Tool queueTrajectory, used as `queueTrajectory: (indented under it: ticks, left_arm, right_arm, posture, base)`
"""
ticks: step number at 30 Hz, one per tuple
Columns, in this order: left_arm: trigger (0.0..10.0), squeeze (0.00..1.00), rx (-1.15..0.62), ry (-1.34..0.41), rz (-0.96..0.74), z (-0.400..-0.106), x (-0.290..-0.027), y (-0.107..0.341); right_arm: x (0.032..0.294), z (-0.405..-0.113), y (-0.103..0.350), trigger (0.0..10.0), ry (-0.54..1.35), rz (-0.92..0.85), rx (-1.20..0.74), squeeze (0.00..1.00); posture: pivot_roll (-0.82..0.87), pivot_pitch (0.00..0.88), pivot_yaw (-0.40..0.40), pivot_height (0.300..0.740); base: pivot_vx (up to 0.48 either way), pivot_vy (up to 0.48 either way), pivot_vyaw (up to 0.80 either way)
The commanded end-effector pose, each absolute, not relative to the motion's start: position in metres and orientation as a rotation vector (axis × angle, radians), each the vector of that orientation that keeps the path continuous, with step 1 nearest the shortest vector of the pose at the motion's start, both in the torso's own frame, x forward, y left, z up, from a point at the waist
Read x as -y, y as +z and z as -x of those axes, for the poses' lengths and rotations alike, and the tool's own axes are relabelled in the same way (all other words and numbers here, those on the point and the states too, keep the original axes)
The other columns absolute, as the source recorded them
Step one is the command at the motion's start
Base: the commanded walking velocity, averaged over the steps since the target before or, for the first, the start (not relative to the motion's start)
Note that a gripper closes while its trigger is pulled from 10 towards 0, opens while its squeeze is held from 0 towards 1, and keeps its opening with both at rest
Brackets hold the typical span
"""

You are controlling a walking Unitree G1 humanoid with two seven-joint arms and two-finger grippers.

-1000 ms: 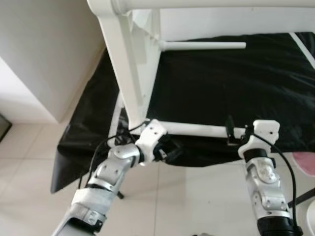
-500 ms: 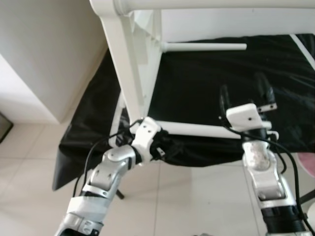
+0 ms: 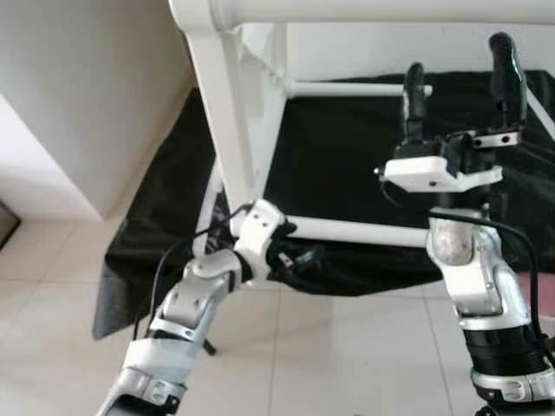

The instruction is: Building children table

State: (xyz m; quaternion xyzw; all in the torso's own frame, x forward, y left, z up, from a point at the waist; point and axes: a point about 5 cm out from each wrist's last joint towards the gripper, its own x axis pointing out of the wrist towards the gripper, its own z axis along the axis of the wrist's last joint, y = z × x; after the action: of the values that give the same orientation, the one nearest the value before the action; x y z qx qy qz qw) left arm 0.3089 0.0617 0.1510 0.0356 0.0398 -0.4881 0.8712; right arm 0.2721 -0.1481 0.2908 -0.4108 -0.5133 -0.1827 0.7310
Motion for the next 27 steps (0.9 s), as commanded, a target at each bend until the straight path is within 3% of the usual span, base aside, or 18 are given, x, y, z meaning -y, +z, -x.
queueTrajectory:
  ticks: [1, 16, 27]
  left_arm:
    - [10.0, 0.0, -0.094, -0.97, -0.094, -0.313, -0.065, 0.148]
    - [10.0, 0.0, -0.05, -0.967, -0.085, -0.327, -0.052, 0.161]
    - [10.0, 0.0, -0.029, -0.97, -0.086, -0.33, -0.05, 0.167]
  right_arm:
    - [0.147, -0.275, 0.299, 10.0, -0.417, 0.912, 1.138, 0.0]
    - [0.142, -0.303, 0.344, 10.0, -0.423, 1.032, 1.101, 0.0]
    - [0.139, -0.312, 0.324, 10.0, -0.361, 1.093, 1.009, 0.0]
  posture:
    - [-0.07, 0.009, 0.054, 0.74]
    - [-0.09, 0.051, 0.063, 0.74]
    - [-0.08, 0.066, 0.059, 0.74]
  base:
    - [0.0, 0.0, 0.0]
    - [0.0, 0.0, 0.0]
    - [0.0, 0.0, 0.0]
